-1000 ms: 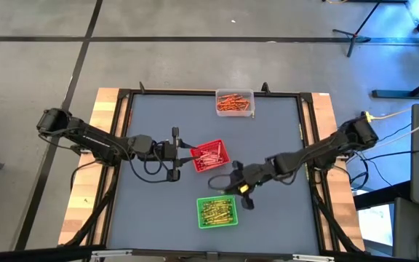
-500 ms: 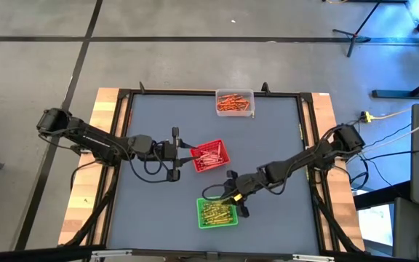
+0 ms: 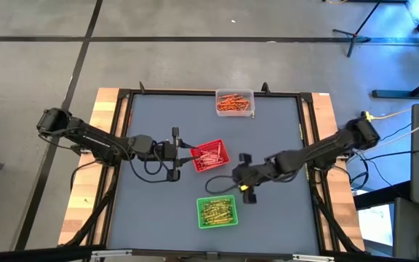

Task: Sort crayons
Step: Put the yellow crayon into the green bin

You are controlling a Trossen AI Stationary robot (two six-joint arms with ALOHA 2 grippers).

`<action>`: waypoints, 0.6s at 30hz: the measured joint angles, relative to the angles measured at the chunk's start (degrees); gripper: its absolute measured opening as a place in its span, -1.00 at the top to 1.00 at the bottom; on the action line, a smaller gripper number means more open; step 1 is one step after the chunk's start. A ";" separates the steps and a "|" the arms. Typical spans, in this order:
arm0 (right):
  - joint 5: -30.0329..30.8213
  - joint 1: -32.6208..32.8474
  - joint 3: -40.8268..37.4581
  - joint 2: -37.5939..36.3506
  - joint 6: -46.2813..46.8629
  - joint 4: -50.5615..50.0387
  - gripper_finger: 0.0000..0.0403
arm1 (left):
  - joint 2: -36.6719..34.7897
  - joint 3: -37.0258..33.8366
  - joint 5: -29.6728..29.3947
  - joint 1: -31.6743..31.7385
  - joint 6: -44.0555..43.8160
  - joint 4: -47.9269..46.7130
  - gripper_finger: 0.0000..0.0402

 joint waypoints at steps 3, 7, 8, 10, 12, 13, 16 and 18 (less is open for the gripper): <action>5.28 -0.66 0.02 -3.36 0.07 -7.83 0.14 | 0.00 -0.01 0.00 0.00 -0.01 0.00 0.36; 8.40 -3.70 0.00 -6.09 0.15 -15.66 0.14 | -0.01 0.00 0.01 0.00 -0.11 -0.02 0.36; 8.48 -4.86 0.00 -6.55 0.15 -16.77 0.14 | -0.01 0.00 0.01 0.00 -0.11 -0.03 0.36; 8.42 -7.52 0.00 -7.32 0.09 -18.24 0.14 | -0.01 0.00 0.01 0.00 -0.15 -0.01 0.36; 8.36 -10.23 -0.69 -8.08 -0.60 -18.67 0.14 | -0.01 0.00 0.01 0.00 -0.37 -0.10 0.36; 8.21 -11.67 -1.66 -8.74 -1.24 -18.66 0.14 | -0.01 0.00 0.01 0.00 -0.37 -0.07 0.36; 7.52 -16.45 -6.21 -11.44 -1.46 -15.48 0.14 | -0.01 0.00 0.01 -0.01 -0.42 -0.20 0.36; 6.43 -19.89 -10.04 -13.59 -1.38 -12.71 0.14 | -0.01 0.00 0.01 -0.18 -0.49 -0.18 0.36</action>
